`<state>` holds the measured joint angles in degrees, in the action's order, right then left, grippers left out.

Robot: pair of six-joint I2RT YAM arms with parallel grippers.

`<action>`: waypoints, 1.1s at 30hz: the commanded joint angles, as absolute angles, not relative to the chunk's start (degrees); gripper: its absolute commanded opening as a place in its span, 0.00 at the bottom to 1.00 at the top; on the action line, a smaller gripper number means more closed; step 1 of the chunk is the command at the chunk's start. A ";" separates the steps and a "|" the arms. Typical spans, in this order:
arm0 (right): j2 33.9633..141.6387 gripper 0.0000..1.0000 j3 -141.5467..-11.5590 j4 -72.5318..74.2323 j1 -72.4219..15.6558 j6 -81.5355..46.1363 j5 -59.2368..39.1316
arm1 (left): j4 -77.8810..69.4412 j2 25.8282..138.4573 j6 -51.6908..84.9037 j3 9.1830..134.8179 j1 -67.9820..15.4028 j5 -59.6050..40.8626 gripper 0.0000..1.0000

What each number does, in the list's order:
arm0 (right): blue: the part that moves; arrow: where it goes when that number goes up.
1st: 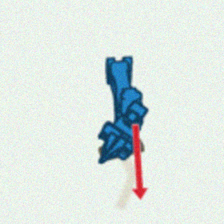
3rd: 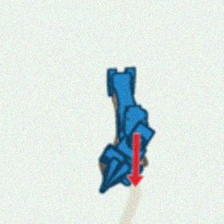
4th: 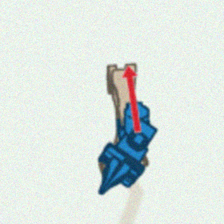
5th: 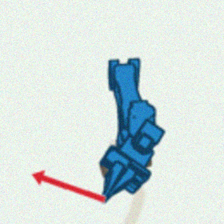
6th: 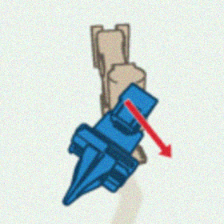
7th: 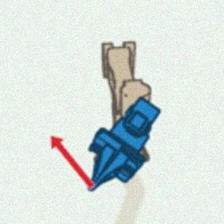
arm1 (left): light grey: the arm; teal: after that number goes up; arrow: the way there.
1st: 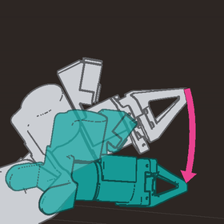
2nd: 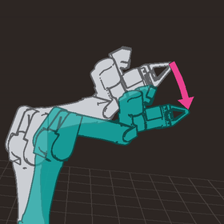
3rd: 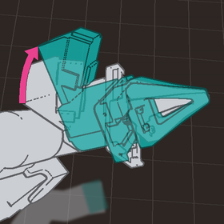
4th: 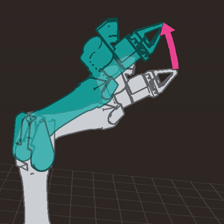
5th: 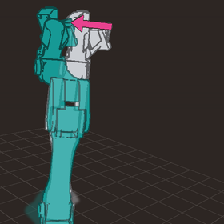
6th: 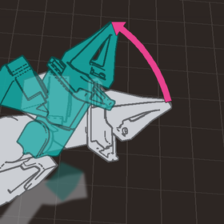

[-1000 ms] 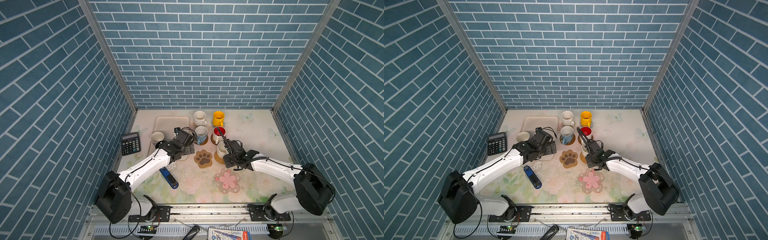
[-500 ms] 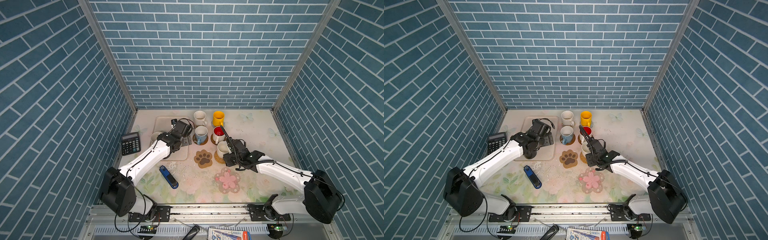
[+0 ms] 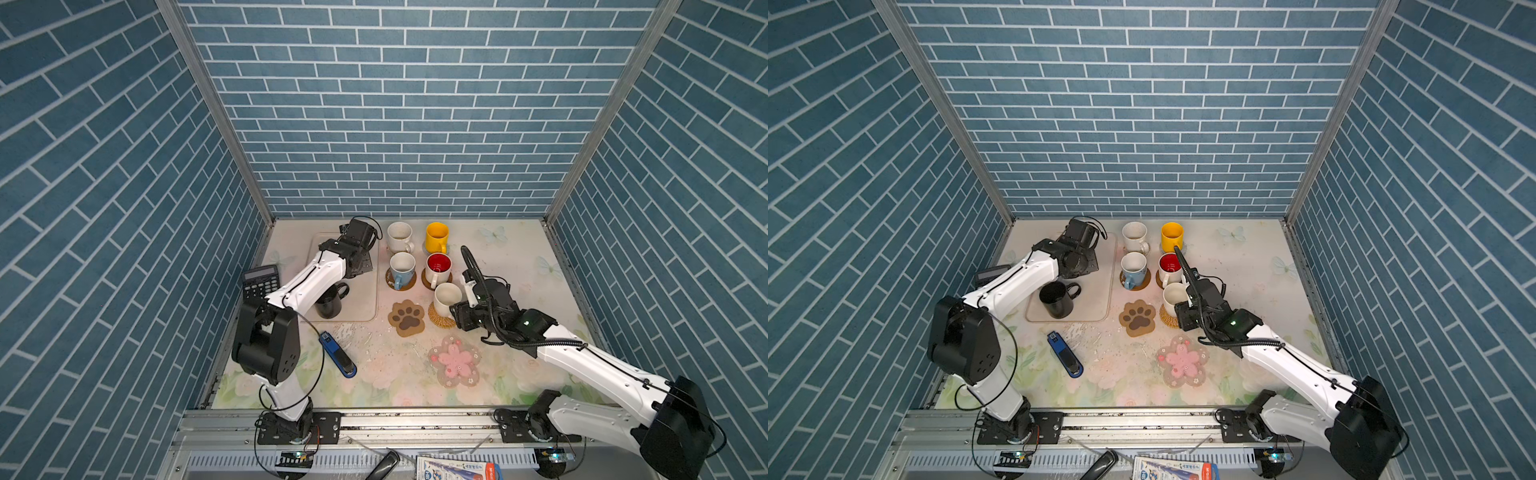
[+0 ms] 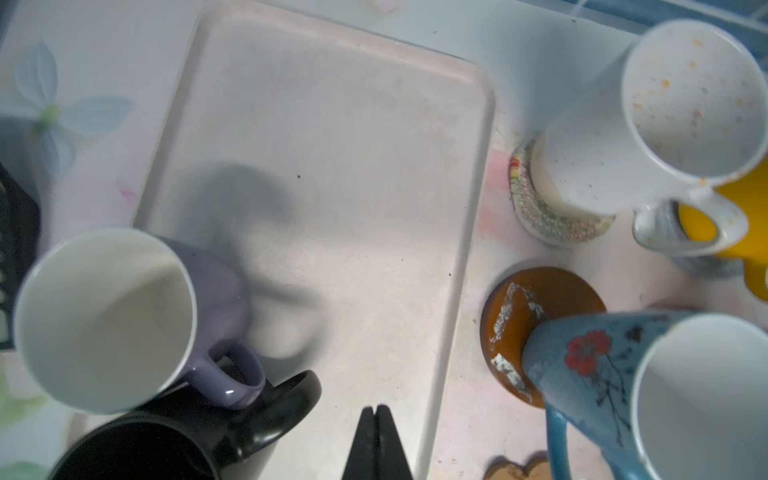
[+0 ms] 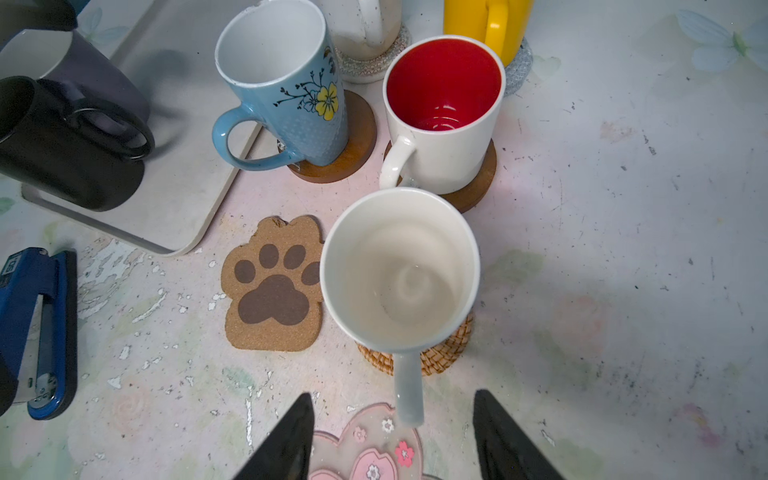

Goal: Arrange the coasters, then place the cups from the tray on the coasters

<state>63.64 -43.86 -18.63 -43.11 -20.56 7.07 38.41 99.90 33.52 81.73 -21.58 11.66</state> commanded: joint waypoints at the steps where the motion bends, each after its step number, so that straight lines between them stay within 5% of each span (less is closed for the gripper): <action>1: 64.34 0.62 -46.74 -18.25 -42.98 -19.18 5.69 | 41.63 101.66 31.78 84.61 -19.50 11.27 0.00; 33: 71.29 0.63 -50.98 -14.92 -43.07 -18.19 0.47 | 38.76 104.76 31.80 76.90 -15.19 7.69 0.00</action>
